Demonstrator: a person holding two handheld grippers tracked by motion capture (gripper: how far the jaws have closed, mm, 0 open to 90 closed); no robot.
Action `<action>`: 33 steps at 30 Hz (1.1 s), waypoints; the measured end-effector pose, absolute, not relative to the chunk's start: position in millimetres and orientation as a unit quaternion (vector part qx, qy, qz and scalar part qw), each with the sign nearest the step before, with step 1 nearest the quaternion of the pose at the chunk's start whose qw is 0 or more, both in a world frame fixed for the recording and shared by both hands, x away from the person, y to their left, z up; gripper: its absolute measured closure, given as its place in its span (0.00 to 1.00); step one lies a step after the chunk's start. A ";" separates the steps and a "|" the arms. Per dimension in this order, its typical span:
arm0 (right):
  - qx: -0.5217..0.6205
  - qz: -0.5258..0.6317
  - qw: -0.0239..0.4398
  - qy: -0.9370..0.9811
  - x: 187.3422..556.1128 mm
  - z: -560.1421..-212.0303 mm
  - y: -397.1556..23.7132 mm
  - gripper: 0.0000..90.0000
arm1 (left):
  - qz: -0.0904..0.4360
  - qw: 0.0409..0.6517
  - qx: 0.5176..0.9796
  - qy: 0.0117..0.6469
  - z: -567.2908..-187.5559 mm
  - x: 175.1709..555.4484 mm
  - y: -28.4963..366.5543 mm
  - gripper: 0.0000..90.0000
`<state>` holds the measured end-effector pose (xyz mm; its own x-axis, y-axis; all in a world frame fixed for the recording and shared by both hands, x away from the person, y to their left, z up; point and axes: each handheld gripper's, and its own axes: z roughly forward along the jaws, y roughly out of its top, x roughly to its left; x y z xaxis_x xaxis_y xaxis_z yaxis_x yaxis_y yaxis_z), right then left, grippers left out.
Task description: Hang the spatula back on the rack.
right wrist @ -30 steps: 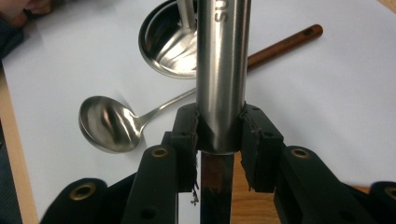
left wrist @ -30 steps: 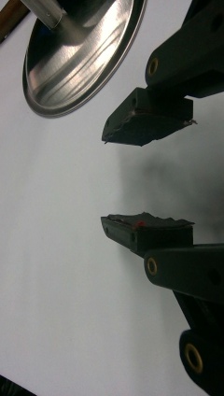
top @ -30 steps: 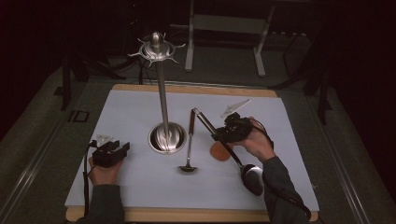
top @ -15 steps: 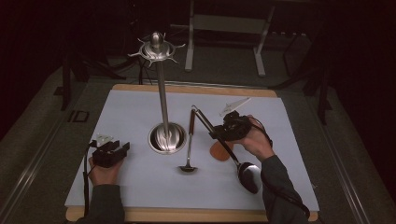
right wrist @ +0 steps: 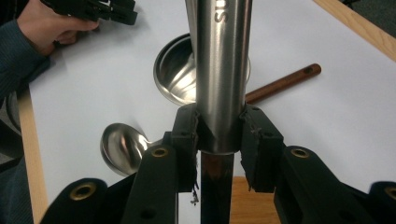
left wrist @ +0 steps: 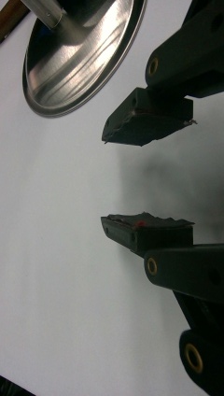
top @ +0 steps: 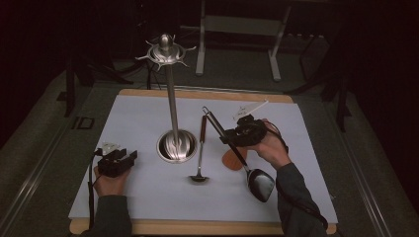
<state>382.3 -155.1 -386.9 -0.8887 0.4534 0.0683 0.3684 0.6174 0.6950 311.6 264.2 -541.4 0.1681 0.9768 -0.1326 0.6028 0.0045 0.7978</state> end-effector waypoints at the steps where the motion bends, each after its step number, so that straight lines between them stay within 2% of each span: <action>1: 0.227 0.376 0.058 0.896 381.8 -385.3 -154.7 0.77 | 0.245 0.382 0.662 0.597 -541.4 311.6 264.2 0.59; 33: 0.186 0.440 0.068 0.876 372.2 -365.2 -146.4 0.77 | 0.244 0.384 0.661 0.597 -541.5 311.7 264.3 0.59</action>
